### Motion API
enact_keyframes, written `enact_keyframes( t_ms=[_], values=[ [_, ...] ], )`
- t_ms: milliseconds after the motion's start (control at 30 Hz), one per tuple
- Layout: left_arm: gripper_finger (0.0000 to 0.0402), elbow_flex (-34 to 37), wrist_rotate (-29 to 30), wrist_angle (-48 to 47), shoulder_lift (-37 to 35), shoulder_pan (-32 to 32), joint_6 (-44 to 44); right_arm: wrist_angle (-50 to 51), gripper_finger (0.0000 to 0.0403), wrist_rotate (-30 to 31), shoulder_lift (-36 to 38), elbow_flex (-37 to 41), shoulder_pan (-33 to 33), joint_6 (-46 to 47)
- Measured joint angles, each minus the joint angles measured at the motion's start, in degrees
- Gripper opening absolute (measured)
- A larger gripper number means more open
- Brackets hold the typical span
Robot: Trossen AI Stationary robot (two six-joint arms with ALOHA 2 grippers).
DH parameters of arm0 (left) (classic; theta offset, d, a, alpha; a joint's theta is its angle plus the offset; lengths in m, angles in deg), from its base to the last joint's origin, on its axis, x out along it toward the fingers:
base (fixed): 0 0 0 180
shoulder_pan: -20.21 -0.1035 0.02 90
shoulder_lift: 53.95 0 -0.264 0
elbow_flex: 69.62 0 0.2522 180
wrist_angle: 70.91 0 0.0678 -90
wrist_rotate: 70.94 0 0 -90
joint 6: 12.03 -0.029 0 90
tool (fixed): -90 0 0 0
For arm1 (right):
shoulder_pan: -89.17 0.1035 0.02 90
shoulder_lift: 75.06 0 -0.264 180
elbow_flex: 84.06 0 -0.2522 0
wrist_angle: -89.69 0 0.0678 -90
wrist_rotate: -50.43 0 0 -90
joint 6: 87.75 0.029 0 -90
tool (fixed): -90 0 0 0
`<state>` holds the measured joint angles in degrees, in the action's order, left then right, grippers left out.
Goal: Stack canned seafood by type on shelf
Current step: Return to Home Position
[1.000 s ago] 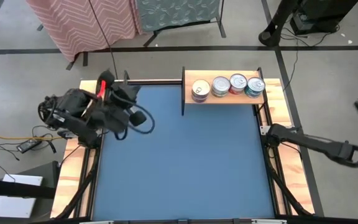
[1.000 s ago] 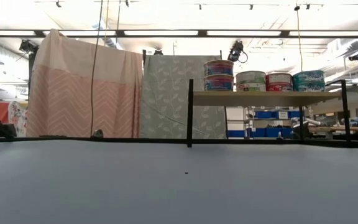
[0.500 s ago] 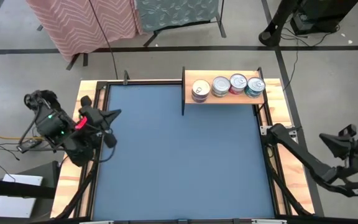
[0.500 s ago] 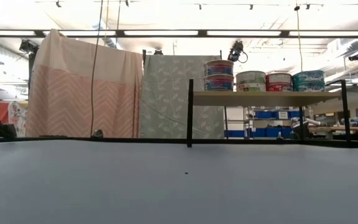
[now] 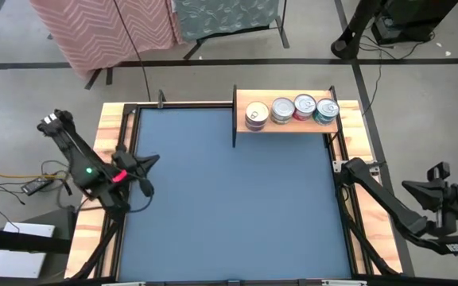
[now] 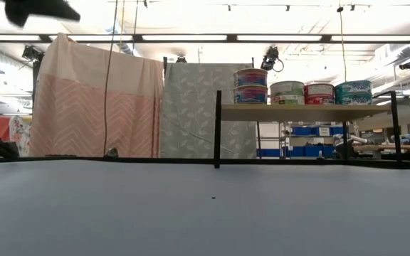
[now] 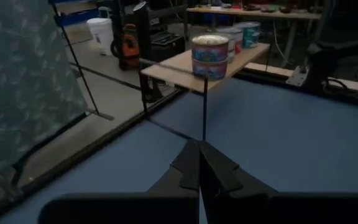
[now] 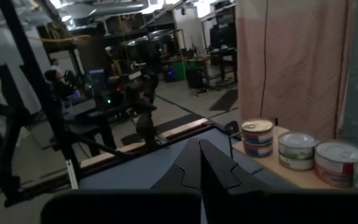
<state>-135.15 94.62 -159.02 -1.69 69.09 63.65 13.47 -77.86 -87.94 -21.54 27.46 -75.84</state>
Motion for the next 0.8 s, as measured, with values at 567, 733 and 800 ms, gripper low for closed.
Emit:
enact_keyframes(
  t_ms=[567,733,800],
  values=[
    [0.0002,19.10,9.62,42.96,0.17,5.73,-27.07,-3.18,0.0004,-23.76,12.39,10.64,-0.67,-13.57],
    [0.0002,19.10,10.10,56.82,0.19,7.10,-43.08,-0.20,0.0004,-20.45,12.44,12.57,0.61,-15.10],
    [0.0002,19.10,10.10,60.08,0.17,7.08,-45.74,-1.48,0.0004,-19.42,12.47,14.12,1.60,-14.85]
  ],
)
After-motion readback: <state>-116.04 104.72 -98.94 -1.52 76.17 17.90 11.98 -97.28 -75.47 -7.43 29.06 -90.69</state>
